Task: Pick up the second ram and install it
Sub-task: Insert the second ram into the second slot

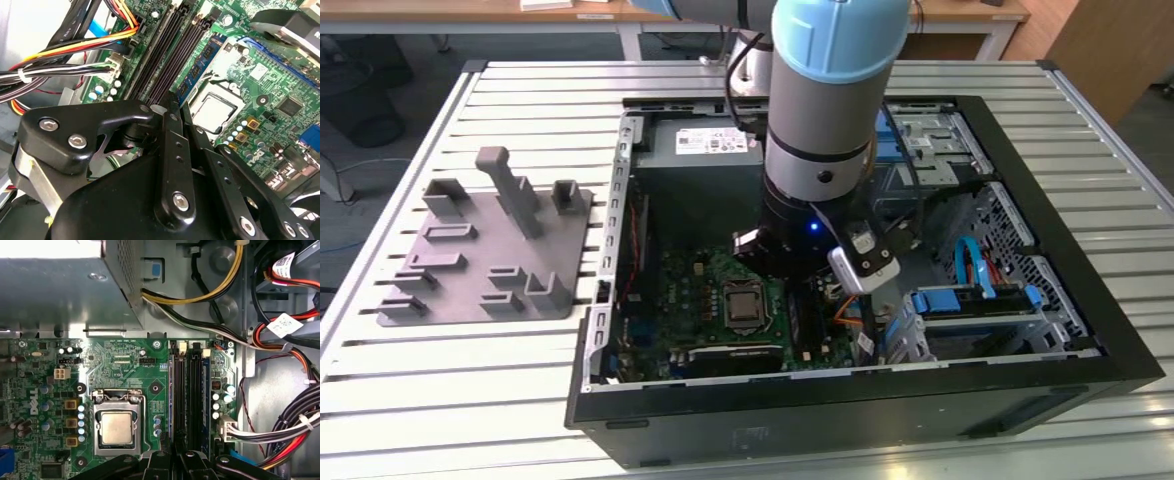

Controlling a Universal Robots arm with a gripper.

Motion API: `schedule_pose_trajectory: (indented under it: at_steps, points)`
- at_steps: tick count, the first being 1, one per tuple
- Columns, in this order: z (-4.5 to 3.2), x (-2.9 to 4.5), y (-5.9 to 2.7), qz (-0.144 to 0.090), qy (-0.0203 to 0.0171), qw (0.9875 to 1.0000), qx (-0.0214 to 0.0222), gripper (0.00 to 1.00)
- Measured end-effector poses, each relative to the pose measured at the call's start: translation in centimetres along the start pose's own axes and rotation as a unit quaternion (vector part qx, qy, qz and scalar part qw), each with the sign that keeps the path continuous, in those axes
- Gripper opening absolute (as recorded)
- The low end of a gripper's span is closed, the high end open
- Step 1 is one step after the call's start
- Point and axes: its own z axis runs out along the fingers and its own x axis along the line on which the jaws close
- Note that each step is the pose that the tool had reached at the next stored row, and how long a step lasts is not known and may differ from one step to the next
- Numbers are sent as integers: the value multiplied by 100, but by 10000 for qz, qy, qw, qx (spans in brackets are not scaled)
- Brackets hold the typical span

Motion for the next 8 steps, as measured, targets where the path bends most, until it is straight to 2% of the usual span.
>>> schedule_pose_trajectory:
  at_steps: [2, 8]
  points:
    - [23, 0, 0, -1, 0, 10000, 12, 14]
    - [83, -10, 1, 8, 0, 10000, 12, 14]
